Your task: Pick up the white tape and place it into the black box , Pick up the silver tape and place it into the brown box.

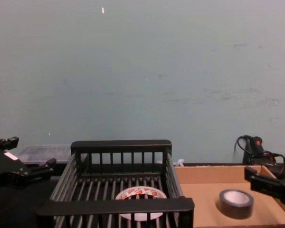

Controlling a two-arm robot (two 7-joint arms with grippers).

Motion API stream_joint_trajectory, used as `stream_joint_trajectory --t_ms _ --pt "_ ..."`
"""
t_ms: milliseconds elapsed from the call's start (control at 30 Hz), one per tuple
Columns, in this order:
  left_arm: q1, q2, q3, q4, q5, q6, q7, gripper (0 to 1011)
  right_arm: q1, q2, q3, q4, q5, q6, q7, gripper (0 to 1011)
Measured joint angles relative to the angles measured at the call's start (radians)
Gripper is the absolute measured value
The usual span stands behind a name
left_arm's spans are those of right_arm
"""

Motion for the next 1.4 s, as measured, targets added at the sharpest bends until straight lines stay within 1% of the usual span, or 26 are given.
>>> stream_joint_trajectory --t_ms 200,400,667,1400 --pt "0.000 0.000 0.000 0.000 0.000 0.000 0.000 1001 -0.030 -0.002 0.015 -0.017 -0.005 -0.016 -0.001 1002" --pt "0.000 0.000 0.000 0.000 0.000 0.000 0.000 1001 -0.043 -0.007 0.025 -0.017 -0.012 -0.021 -0.005 1002" --pt "0.000 0.000 0.000 0.000 0.000 0.000 0.000 1001 -0.039 -0.017 0.032 0.011 -0.015 -0.027 0.000 1002" --pt "0.000 0.000 0.000 0.000 0.000 0.000 0.000 1001 -0.040 -0.016 0.030 0.008 -0.014 -0.026 -0.003 1002"
